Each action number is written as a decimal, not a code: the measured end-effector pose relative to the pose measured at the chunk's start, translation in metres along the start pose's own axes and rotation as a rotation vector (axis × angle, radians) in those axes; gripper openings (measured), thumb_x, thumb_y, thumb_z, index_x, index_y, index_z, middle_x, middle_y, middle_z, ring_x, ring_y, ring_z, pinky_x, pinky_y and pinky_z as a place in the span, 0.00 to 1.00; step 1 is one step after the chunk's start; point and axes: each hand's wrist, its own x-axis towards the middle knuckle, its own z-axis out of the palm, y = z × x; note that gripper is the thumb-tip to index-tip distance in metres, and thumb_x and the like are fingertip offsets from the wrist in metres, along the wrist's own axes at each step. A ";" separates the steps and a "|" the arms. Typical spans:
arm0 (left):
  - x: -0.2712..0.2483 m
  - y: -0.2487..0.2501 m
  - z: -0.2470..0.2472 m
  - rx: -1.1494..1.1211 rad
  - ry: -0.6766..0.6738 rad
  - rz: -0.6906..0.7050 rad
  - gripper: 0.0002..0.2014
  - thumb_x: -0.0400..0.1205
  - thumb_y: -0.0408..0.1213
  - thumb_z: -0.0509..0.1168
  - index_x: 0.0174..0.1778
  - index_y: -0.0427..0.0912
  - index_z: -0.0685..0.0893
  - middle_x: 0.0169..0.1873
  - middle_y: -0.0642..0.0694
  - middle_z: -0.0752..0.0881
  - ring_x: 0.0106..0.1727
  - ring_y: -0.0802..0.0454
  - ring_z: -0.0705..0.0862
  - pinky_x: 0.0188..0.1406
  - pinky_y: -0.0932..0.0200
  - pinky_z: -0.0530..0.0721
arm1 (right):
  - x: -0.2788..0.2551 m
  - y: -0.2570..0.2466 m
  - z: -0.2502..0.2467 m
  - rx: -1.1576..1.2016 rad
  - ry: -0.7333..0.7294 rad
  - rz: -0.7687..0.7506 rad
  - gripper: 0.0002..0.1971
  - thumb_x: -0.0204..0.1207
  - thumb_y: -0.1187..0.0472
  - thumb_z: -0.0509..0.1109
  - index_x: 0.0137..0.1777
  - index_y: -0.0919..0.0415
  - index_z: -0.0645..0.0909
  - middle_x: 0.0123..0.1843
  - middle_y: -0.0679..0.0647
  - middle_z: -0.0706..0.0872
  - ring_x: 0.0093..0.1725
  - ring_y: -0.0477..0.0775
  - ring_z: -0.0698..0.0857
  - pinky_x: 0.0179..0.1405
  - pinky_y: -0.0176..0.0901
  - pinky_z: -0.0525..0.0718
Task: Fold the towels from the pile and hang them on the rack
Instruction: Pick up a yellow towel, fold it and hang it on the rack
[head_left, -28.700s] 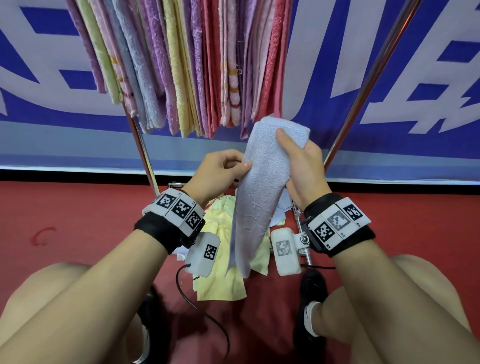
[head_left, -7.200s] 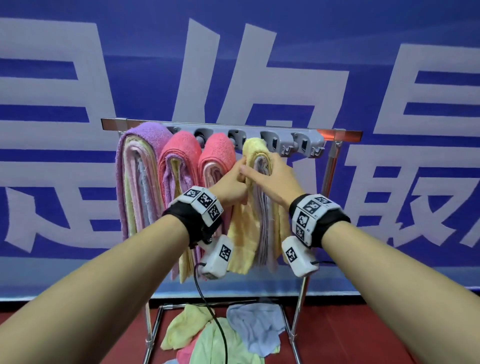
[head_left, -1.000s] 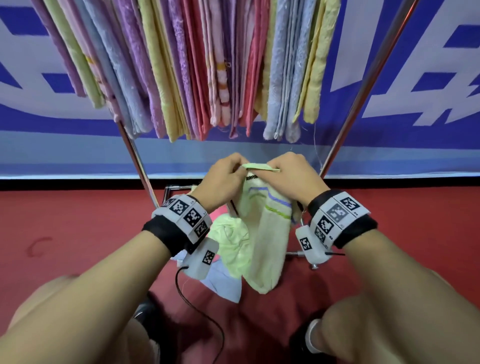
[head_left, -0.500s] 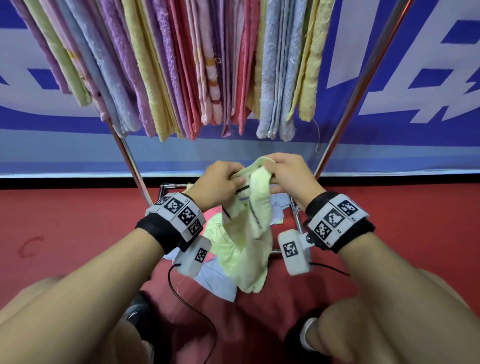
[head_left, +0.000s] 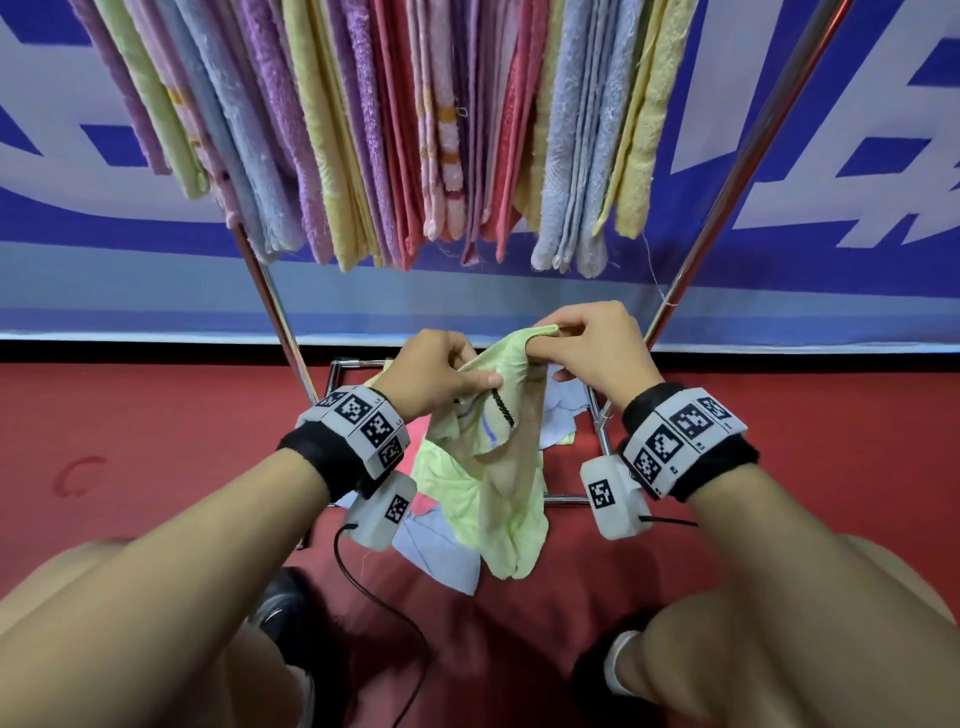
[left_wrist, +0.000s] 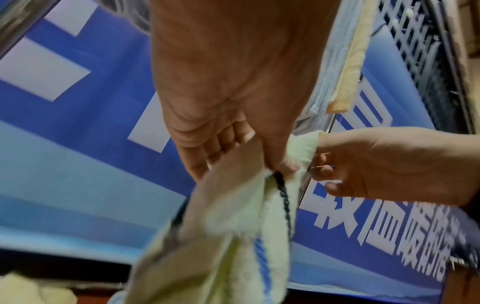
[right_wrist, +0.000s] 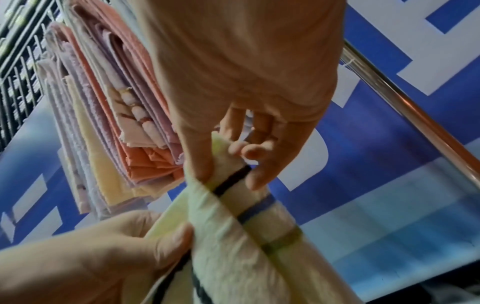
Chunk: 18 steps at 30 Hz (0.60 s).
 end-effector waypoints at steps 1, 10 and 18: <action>0.000 0.000 0.002 -0.036 0.030 0.004 0.18 0.73 0.46 0.82 0.32 0.45 0.78 0.24 0.54 0.79 0.25 0.61 0.75 0.26 0.65 0.71 | 0.002 0.001 0.000 -0.038 -0.025 -0.005 0.03 0.67 0.59 0.84 0.39 0.54 0.94 0.31 0.48 0.89 0.37 0.50 0.89 0.46 0.47 0.92; -0.006 -0.006 -0.017 -0.258 -0.160 0.044 0.08 0.81 0.25 0.71 0.47 0.43 0.84 0.40 0.45 0.89 0.38 0.56 0.85 0.44 0.61 0.83 | 0.016 0.011 -0.002 0.047 0.001 0.103 0.10 0.64 0.62 0.85 0.34 0.54 0.85 0.36 0.55 0.93 0.37 0.53 0.90 0.48 0.48 0.89; -0.013 -0.004 -0.013 0.172 0.002 0.220 0.11 0.78 0.26 0.66 0.42 0.47 0.89 0.37 0.49 0.89 0.38 0.50 0.84 0.41 0.58 0.76 | 0.019 0.007 0.010 0.102 -0.095 0.149 0.10 0.60 0.63 0.87 0.42 0.55 0.94 0.41 0.52 0.95 0.49 0.55 0.94 0.61 0.57 0.91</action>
